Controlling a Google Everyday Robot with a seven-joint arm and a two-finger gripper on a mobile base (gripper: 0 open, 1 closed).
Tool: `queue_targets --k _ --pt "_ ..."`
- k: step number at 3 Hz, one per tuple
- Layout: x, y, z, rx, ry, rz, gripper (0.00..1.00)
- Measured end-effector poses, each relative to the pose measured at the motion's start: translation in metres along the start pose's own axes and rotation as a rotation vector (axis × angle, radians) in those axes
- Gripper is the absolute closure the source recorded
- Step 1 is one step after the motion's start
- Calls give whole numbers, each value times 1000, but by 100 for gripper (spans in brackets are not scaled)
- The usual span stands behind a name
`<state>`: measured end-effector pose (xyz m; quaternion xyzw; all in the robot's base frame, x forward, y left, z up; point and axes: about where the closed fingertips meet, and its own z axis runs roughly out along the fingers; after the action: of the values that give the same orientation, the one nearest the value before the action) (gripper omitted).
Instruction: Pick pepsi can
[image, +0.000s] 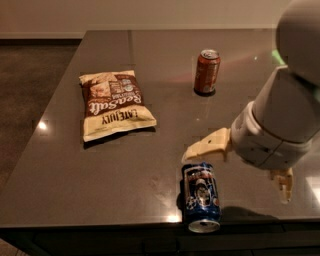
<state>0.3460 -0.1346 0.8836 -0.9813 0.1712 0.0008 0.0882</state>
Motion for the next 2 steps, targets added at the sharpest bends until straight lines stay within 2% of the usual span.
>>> queue_targets --k 1,2 --pt "-18 -8 20 -45 -9 -122 0" --pt "-30 -18 30 -82 -4 -188 0"
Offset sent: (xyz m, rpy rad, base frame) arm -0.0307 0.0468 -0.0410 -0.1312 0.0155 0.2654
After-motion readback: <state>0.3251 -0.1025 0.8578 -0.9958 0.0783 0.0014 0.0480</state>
